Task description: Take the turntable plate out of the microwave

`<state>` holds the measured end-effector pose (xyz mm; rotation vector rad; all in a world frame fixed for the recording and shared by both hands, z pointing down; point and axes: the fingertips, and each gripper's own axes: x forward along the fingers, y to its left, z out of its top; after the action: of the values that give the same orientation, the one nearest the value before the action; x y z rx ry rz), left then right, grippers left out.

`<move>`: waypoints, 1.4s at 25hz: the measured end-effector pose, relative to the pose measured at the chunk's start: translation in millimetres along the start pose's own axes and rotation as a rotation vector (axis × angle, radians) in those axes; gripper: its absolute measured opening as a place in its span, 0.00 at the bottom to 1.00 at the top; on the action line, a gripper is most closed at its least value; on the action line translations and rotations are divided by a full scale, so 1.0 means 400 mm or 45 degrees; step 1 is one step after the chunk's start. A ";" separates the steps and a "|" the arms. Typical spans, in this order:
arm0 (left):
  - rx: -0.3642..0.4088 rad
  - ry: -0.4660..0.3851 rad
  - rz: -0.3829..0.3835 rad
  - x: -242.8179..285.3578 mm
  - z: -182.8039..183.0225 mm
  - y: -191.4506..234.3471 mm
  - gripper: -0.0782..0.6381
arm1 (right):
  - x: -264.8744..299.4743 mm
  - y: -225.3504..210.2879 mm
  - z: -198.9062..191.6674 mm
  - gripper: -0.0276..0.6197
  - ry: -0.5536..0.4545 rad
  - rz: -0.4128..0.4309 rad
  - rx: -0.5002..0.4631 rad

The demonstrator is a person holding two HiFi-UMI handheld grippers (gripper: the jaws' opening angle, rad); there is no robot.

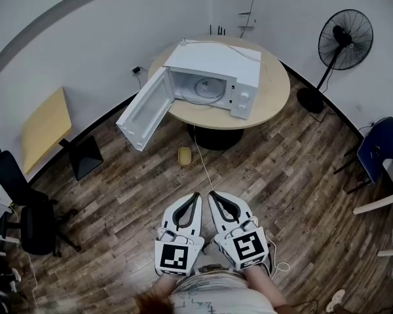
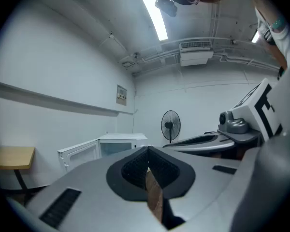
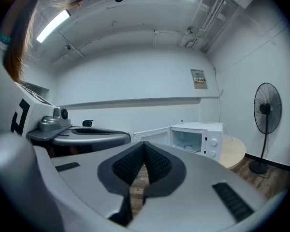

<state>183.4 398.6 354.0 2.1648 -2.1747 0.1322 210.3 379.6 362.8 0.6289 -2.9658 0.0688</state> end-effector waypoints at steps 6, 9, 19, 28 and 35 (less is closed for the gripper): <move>-0.028 0.002 -0.001 0.004 -0.009 -0.005 0.13 | -0.013 -0.010 0.005 0.03 -0.044 0.009 0.066; -0.040 0.003 0.006 0.009 -0.010 -0.015 0.13 | -0.021 -0.025 0.003 0.03 -0.040 0.004 0.061; -0.066 0.004 0.040 0.041 0.000 0.009 0.13 | 0.004 -0.058 0.011 0.03 -0.038 0.010 0.062; -0.068 -0.034 -0.030 0.165 0.017 0.111 0.13 | 0.159 -0.118 0.031 0.03 -0.057 -0.035 0.045; -0.084 -0.030 -0.083 0.295 0.037 0.250 0.13 | 0.324 -0.181 0.051 0.03 -0.056 -0.114 0.046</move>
<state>83.1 280.1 351.3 2.2093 -2.0863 0.0310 120.1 260.0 359.3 0.7770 -2.9801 0.1022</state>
